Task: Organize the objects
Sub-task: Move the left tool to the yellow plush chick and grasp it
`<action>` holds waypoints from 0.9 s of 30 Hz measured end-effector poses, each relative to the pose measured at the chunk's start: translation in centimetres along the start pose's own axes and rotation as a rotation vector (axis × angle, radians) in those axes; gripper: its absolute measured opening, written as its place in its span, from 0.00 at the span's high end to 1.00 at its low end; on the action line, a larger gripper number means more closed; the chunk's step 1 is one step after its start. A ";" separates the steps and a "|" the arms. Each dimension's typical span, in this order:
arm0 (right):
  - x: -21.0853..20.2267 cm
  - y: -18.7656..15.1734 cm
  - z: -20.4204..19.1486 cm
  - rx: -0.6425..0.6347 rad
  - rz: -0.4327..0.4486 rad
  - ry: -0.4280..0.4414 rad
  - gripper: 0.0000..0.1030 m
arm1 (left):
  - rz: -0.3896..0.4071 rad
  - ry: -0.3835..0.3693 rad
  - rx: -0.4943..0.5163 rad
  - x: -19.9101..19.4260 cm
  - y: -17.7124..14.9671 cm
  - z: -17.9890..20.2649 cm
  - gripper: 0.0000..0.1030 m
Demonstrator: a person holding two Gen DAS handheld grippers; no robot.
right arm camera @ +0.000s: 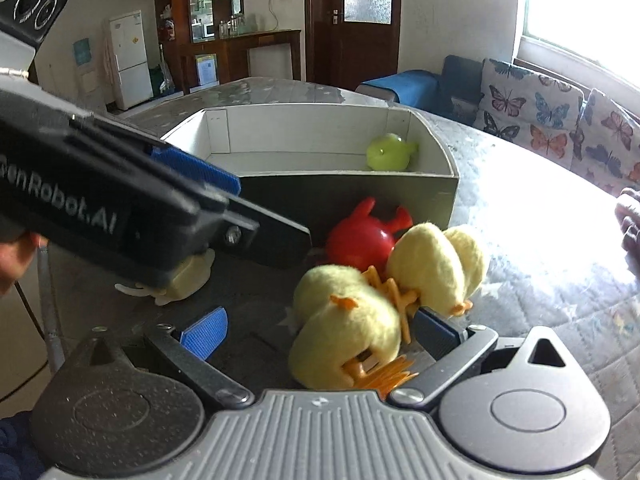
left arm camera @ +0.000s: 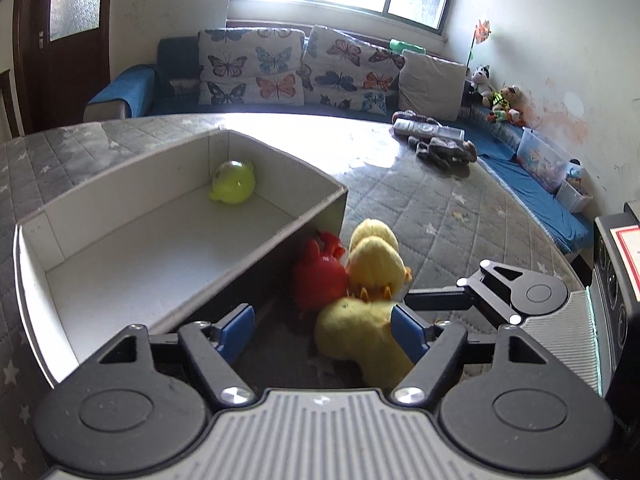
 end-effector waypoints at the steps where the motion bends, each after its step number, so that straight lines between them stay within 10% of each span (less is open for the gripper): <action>1: 0.1 -0.1 0.0 0.002 -0.001 -0.002 0.01 | -0.004 -0.001 -0.001 0.1 -0.2 0.1 0.00; 27: -0.5 -1.9 -3.6 0.005 -0.028 0.076 0.00 | -0.085 -0.076 -0.027 2.0 -2.0 0.9 0.00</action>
Point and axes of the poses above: each gripper's, at about its wrist camera, not at the fingertips, and x roughly the way its jaws point, z to its right, y to its top, the point moved 7 cm from there along x, roughly the way its jaws point, and after that the axes turned 5 degrees about -x, right-handed, at the moved point
